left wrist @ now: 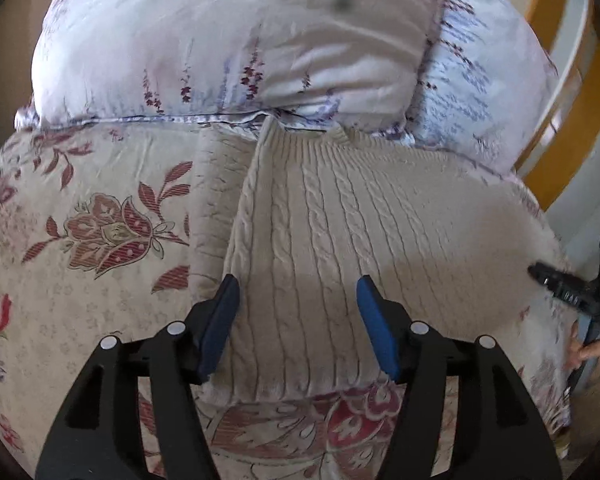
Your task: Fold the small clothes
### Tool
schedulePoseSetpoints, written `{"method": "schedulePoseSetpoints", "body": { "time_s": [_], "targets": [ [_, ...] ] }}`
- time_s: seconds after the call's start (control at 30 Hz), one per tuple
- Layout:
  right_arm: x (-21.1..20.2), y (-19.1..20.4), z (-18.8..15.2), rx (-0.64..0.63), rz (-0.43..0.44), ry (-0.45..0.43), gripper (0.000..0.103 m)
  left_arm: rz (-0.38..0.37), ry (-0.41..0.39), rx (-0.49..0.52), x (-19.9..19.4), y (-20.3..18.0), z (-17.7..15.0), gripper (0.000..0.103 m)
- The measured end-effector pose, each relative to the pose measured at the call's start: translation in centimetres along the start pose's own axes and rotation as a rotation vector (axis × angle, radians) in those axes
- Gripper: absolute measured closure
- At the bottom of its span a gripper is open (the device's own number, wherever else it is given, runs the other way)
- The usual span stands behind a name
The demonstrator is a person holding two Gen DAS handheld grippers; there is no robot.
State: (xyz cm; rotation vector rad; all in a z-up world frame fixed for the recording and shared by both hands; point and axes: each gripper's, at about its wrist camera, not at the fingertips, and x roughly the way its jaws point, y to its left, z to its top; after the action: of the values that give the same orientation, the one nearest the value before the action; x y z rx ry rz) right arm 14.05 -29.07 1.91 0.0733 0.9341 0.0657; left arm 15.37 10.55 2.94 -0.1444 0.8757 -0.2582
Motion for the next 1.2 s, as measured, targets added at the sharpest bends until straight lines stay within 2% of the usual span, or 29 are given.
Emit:
{"method": "schedulePoseSetpoints", "body": {
  "time_s": [0.07,0.13,0.17,0.23,0.3,0.43,0.63,0.77,0.87,0.97,1.03,1.07,1.2],
  "targets": [
    [-0.2,0.0,0.2,-0.002,-0.002,0.022,0.054,-0.011,0.005,0.005,-0.3,-0.1,-0.1,0.042],
    [-0.3,0.1,0.6,0.016,-0.008,0.042,0.053,-0.043,0.005,-0.030,-0.8,0.5,0.1,0.042],
    [-0.4,0.2,1.0,0.028,-0.005,0.045,0.052,-0.067,-0.001,-0.066,-1.2,1.1,0.4,0.042],
    [-0.6,0.6,1.9,0.036,0.024,0.023,0.050,-0.097,-0.024,-0.143,-1.8,2.5,1.0,0.034],
    [-0.6,1.4,2.8,0.021,0.034,0.004,0.044,-0.100,-0.035,-0.218,-1.9,4.2,1.8,0.033],
    [0.2,3.8,4.7,-0.027,0.057,-0.009,0.042,-0.113,-0.006,-0.348,-0.7,7.3,2.8,0.031],
    [2.3,6.2,5.9,-0.051,0.072,-0.012,0.042,-0.178,0.029,-0.453,1.3,9.3,3.4,0.027],
    [2.7,7.3,5.9,-0.063,0.068,-0.031,0.042,-0.195,0.046,-0.473,2.1,9.2,3.6,0.027],
    [2.6,8.3,6.3,-0.078,0.104,-0.060,0.043,-0.203,0.055,-0.479,2.7,9.0,3.8,0.027],
    [2.4,9.7,6.5,-0.128,0.111,-0.092,0.047,-0.208,0.048,-0.474,2.9,8.7,3.9,0.027],
    [3.2,10.5,6.4,-0.162,0.095,-0.062,0.056,-0.225,0.048,-0.477,3.1,8.4,4.0,0.027],
    [3.9,10.7,6.2,-0.168,0.088,-0.035,0.058,-0.234,0.049,-0.478,3.2,8.3,4.0,0.028],
    [4.0,10.8,5.9,-0.162,0.084,-0.057,0.057,-0.249,0.052,-0.477,3.8,7.8,4.3,0.029]
  ]
}}
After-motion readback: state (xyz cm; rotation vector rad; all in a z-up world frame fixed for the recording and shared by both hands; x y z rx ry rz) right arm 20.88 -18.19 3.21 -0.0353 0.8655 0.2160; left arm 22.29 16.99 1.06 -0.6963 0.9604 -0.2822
